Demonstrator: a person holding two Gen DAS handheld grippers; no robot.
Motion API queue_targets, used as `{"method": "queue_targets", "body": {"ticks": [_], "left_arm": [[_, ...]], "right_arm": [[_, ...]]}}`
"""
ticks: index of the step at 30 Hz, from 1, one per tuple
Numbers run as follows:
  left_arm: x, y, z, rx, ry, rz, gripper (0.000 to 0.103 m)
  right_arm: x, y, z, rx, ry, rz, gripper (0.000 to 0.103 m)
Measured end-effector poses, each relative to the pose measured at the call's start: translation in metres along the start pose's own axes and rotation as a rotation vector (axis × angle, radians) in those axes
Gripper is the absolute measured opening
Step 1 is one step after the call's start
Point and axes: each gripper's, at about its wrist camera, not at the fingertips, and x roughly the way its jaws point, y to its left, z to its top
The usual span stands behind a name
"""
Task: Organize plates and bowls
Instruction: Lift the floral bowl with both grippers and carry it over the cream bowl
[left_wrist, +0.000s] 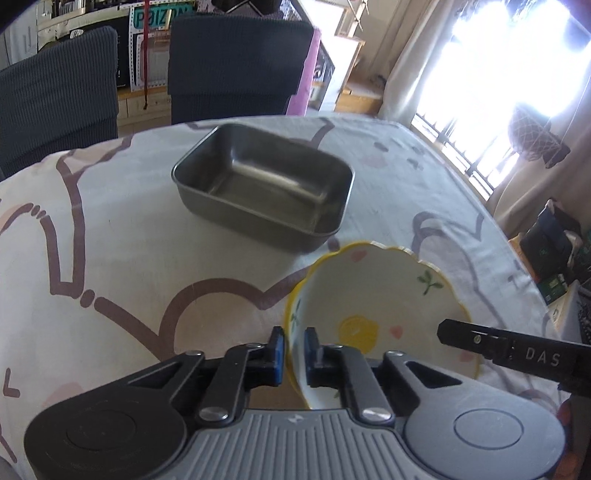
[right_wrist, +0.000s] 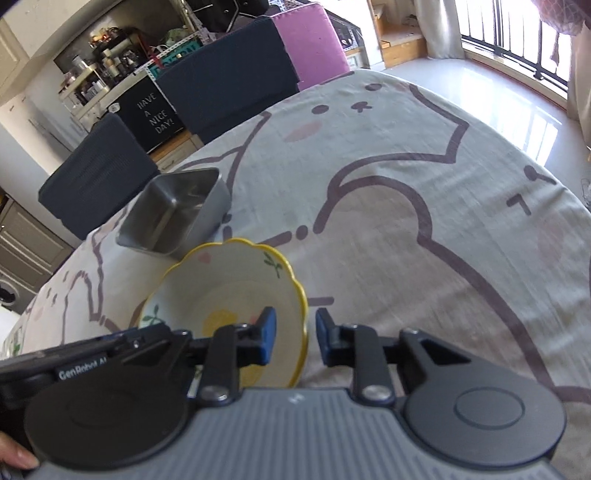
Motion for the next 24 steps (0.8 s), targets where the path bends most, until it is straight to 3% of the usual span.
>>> {"method": "queue_targets", "body": {"ticks": [7,14,24], "left_arm": [[0.003,0.001,0.000,0.008,0.012,-0.018,0.008],[-0.002,0.002,-0.003,0.006,0.006,-0.029,0.007],[-0.062,-0.019,-0.004,0.033,-0.104,-0.027,0.006]], "right_arm": [[0.021,0.002,-0.004,-0.057,0.072,-0.010,0.015],[0.019,0.011,-0.003,-0.101,0.079,-0.038,0.010],[-0.028,0.020,-0.004,-0.156,-0.012,-0.007,0.010]]}}
